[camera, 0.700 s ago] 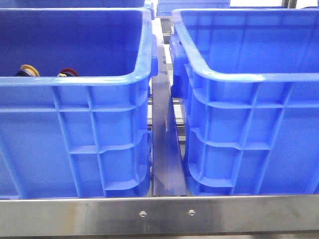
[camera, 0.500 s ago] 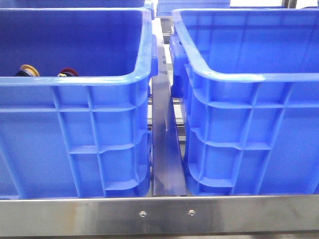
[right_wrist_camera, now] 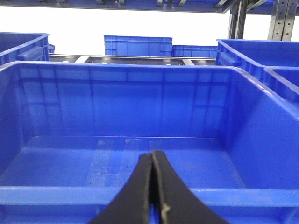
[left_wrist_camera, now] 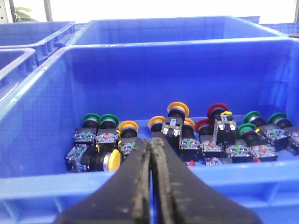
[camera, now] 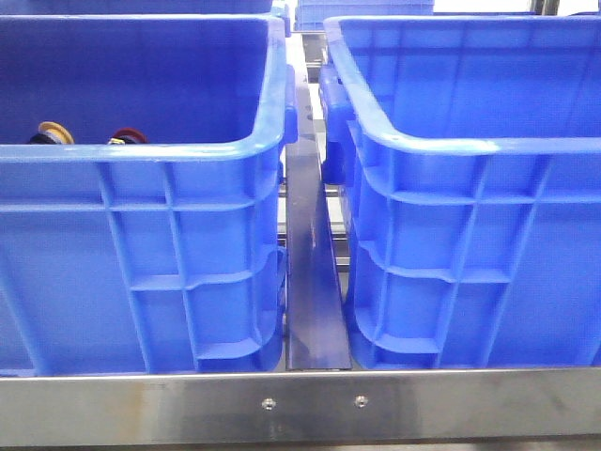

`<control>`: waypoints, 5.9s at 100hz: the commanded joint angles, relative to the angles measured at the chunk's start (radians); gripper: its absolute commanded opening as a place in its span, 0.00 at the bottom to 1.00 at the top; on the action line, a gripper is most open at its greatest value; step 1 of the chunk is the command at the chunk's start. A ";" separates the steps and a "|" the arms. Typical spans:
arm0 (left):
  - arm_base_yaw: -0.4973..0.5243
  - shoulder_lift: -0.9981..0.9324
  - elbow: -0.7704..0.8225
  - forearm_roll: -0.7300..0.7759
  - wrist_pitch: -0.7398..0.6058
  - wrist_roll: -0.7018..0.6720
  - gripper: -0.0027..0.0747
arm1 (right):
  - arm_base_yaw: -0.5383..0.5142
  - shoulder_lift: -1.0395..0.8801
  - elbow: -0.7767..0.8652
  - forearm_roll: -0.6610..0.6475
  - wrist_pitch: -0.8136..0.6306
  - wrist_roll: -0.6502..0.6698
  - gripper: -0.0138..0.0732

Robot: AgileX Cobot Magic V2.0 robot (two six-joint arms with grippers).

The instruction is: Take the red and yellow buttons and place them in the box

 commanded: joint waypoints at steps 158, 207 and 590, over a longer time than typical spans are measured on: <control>0.008 1.396 -1.259 -0.099 0.819 0.172 0.79 | -0.002 -0.021 0.004 -0.007 -0.073 0.000 0.08; 0.008 1.657 -1.424 -0.143 0.904 0.216 0.79 | -0.002 -0.021 0.004 -0.007 -0.073 0.000 0.08; -0.459 1.463 -1.243 -0.747 0.772 0.825 0.11 | -0.002 0.755 -0.844 0.079 0.724 -0.001 0.20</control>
